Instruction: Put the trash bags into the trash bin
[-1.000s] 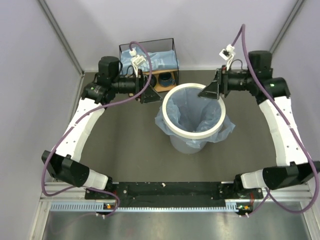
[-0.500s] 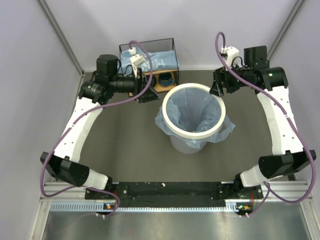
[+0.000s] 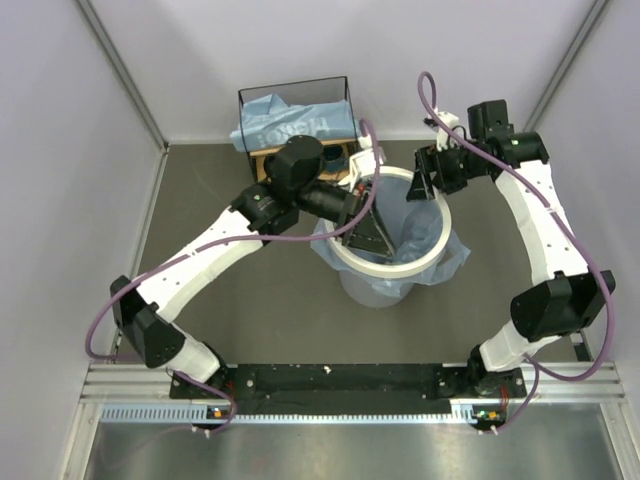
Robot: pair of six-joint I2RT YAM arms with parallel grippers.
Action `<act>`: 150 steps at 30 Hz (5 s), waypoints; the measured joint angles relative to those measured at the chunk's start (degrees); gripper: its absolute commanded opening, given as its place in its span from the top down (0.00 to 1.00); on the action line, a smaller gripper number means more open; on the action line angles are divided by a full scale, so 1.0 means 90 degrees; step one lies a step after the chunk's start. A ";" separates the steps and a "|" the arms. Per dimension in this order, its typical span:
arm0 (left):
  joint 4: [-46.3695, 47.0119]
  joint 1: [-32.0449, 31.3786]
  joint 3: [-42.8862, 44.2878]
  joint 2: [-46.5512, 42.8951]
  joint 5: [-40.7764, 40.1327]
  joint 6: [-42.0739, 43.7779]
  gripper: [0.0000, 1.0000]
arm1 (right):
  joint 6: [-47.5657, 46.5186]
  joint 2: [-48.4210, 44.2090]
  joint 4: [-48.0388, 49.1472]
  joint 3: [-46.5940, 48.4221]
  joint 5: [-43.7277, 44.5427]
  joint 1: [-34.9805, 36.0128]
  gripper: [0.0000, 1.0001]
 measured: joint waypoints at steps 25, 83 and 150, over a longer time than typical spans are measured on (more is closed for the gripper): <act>-0.0760 -0.0646 -0.0748 0.0520 -0.0678 0.0318 0.84 | 0.0056 -0.0155 0.0425 -0.0869 0.0119 0.0000 0.41; 0.3708 0.1970 -0.0831 0.0512 -0.0937 0.2331 0.91 | 0.2385 -0.1183 0.2336 -0.1044 -0.3796 -0.0945 0.49; 0.1105 0.2322 -0.2599 -0.2662 -0.1649 0.3291 0.41 | 0.0738 -0.0806 0.1030 0.0765 0.0393 -0.0177 0.20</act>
